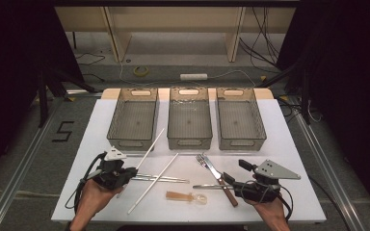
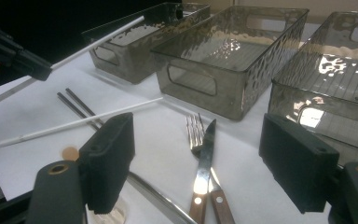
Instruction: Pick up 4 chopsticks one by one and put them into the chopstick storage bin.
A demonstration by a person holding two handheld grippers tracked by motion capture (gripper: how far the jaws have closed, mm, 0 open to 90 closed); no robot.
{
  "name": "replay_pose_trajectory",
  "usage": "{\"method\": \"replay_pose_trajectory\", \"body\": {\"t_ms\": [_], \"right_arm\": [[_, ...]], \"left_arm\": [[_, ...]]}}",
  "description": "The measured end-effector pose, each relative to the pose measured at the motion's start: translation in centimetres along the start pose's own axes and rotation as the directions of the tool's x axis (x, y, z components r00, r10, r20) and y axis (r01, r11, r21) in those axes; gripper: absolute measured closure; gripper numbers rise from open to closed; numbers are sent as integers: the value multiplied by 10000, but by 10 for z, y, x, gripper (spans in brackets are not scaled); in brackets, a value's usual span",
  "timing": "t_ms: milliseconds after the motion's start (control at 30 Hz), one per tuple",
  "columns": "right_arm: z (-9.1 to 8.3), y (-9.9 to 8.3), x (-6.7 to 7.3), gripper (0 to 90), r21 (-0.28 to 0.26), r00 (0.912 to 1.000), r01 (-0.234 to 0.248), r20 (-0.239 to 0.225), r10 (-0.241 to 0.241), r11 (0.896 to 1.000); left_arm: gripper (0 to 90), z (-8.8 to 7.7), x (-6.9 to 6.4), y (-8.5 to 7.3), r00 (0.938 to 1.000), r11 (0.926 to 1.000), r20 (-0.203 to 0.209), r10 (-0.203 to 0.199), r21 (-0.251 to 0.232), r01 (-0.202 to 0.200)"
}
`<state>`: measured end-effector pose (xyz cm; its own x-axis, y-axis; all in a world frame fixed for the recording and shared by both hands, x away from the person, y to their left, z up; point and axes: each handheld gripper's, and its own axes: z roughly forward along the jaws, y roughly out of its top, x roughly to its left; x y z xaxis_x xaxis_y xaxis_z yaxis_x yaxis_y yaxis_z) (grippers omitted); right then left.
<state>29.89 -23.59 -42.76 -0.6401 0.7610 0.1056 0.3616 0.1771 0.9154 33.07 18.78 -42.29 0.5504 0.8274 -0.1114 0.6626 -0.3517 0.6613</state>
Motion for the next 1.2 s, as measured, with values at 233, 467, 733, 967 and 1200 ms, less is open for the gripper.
{"method": "replay_pose_trajectory", "body": {"t_ms": [233, 467, 733, 967, 1200], "right_arm": [[-1, -1, -1, 276, -16, 10000, -27, -7, 27, 10000], [0, 0, -1, 276, -11, 10000, -31, -31, 31, 10000], [-1, -1, -1, 277, -2, 10000, -74, -32, 74, 10000], [-1, -1, -1, 277, -22, 9999, -110, -74, 110, 9999], [-1, -1, -2, 276, 33, 9999, -142, -74, 143, 9999]], "left_arm": [[842, -8, 8, 18, 9999, 9988, -56, 84, -484, -86], [842, -10, 20, 37, 9999, 9956, -165, -51, -937, 36], [842, -5, 41, 56, 9989, 9921, -243, -403, -1201, 371], [841, -4, 61, 78, 9970, 9874, -418, -644, -1471, 577], [841, -5, 75, 102, 9942, 9799, -788, -732, -1910, 570]]}}
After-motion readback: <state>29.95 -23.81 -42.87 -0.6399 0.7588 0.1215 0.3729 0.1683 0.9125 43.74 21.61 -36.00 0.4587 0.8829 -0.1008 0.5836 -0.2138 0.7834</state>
